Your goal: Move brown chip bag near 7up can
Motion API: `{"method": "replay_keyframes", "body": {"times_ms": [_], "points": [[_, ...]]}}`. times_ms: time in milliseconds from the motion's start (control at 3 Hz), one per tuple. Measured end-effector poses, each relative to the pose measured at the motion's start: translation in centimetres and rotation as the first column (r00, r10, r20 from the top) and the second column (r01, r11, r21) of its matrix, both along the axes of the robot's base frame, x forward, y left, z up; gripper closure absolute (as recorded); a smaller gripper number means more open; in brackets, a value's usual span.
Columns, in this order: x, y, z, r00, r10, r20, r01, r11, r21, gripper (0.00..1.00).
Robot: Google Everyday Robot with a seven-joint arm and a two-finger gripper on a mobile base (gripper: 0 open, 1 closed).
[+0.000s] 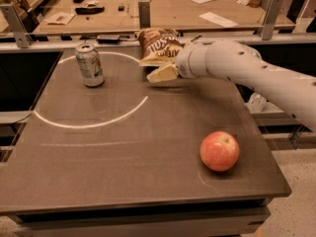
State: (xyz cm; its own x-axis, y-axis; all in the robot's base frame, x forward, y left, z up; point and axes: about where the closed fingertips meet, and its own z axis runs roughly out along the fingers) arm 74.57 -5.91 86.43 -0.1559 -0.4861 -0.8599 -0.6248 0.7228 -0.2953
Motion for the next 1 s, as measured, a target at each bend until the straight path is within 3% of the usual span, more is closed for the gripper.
{"method": "replay_keyframes", "body": {"times_ms": [333, 667, 1000], "points": [[0.57, 0.88, -0.88, 0.9998, 0.004, -0.019, -0.004, 1.000, 0.015, 0.00], [1.07, 1.16, -1.11, 0.9997, 0.011, -0.023, -0.010, 0.999, 0.038, 0.16], [1.40, 1.10, -0.81, 0.9997, 0.022, -0.010, -0.021, 0.998, 0.060, 0.41]]}}
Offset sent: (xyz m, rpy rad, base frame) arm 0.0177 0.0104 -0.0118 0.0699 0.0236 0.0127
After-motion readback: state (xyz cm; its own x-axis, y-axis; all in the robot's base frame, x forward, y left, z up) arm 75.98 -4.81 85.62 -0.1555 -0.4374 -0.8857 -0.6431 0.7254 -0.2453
